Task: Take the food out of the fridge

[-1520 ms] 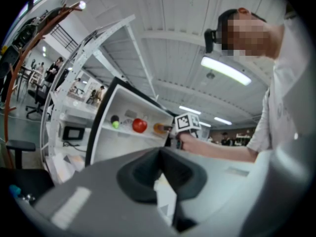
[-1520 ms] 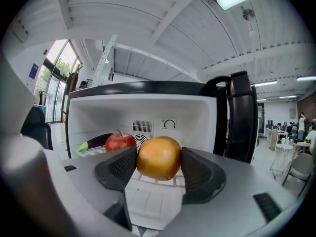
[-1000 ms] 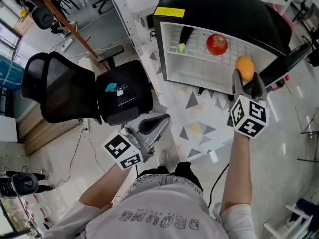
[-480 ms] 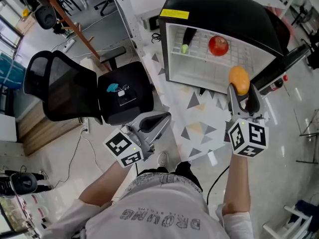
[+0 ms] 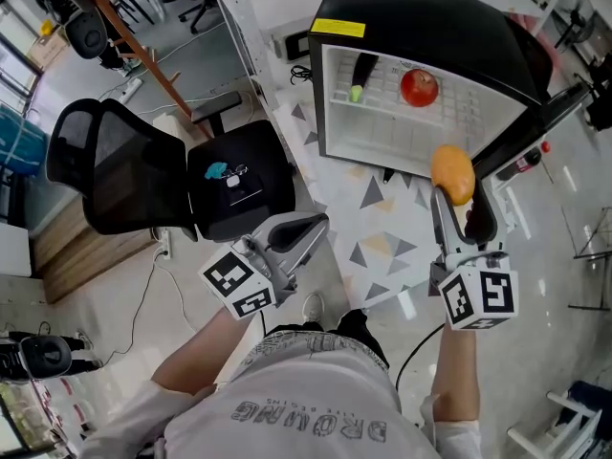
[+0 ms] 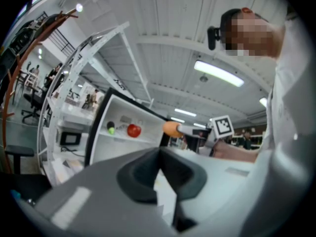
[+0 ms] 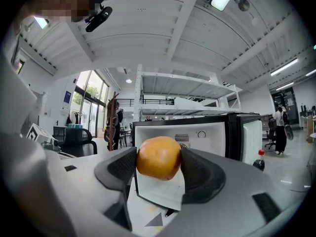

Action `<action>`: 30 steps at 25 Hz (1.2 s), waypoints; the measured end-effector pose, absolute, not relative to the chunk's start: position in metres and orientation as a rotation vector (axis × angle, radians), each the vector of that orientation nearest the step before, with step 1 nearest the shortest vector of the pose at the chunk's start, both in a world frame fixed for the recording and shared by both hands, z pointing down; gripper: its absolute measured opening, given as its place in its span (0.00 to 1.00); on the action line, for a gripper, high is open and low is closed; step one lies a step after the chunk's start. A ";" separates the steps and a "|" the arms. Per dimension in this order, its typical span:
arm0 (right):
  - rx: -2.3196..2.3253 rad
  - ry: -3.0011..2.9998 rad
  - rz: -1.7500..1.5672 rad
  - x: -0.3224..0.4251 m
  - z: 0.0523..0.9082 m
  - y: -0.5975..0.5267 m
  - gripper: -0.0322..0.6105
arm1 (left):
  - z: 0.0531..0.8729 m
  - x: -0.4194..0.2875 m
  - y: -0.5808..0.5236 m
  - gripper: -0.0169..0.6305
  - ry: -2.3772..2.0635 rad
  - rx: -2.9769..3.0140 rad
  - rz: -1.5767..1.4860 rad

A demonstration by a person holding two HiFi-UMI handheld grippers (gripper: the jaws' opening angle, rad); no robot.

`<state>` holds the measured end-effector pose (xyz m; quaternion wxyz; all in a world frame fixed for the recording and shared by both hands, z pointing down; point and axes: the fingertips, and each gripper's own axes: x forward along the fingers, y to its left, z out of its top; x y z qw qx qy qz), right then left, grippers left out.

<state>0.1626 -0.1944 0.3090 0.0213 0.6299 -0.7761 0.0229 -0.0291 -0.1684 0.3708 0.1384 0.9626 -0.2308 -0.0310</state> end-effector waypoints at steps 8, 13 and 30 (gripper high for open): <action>1.952 -2.428 0.140 0.151 0.316 -0.177 0.47 | 0.373 -0.036 -0.169 0.04 -0.666 2.786 -0.091; 1.947 -2.422 0.186 0.149 0.326 -0.164 0.47 | 0.374 -0.041 -0.171 0.04 -0.674 2.784 -0.087; 1.856 -2.511 0.282 0.128 0.335 -0.133 0.47 | 0.376 -0.042 -0.172 0.04 -0.678 2.788 -0.086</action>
